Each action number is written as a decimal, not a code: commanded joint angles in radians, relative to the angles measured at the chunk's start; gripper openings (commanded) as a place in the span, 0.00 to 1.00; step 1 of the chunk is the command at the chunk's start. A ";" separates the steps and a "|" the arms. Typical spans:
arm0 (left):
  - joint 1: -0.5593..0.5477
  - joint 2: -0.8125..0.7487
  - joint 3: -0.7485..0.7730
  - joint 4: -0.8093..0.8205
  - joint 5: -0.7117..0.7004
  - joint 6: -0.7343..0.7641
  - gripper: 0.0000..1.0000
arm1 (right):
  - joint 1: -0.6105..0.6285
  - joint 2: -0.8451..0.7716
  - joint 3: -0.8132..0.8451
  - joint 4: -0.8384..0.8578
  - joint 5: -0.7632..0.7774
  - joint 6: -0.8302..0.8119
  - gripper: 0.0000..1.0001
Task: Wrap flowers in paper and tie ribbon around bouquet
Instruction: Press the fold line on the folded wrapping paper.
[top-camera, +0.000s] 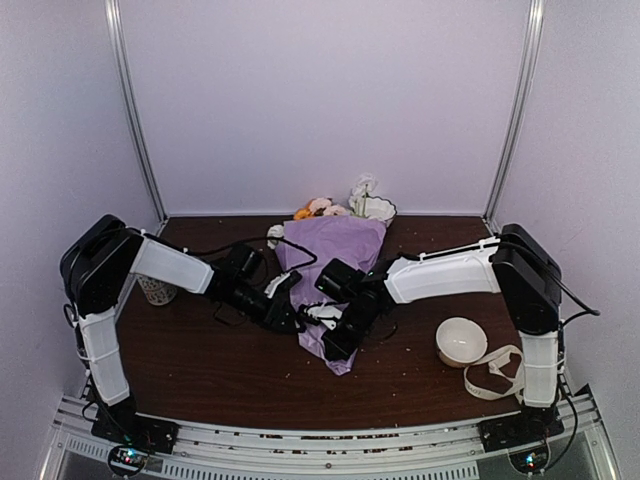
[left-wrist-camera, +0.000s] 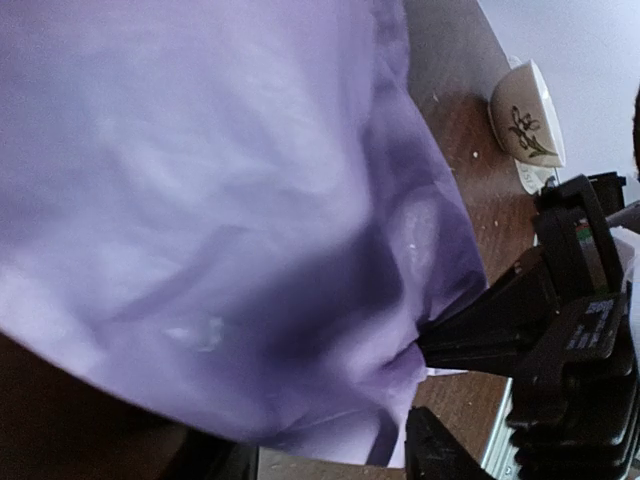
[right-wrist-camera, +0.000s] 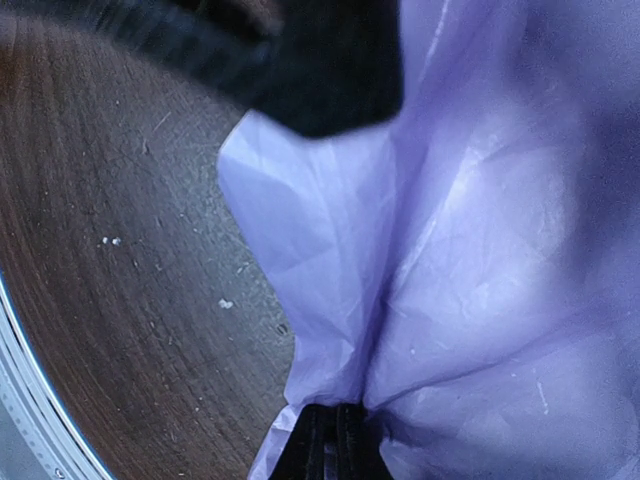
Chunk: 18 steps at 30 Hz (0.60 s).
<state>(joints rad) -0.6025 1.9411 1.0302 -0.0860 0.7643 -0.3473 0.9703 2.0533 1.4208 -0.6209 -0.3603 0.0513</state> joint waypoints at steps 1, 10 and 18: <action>-0.036 0.037 0.014 0.024 0.066 0.028 0.48 | 0.006 0.007 -0.045 -0.015 0.059 -0.001 0.07; -0.027 0.091 0.054 0.002 0.064 0.041 0.00 | 0.006 -0.011 -0.072 0.011 0.068 0.008 0.08; 0.023 0.120 0.050 -0.009 -0.046 0.045 0.00 | 0.014 -0.057 -0.103 0.001 0.089 0.008 0.09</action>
<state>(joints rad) -0.6174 2.0296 1.0725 -0.1074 0.8070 -0.3225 0.9764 2.0224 1.3643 -0.5488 -0.3359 0.0536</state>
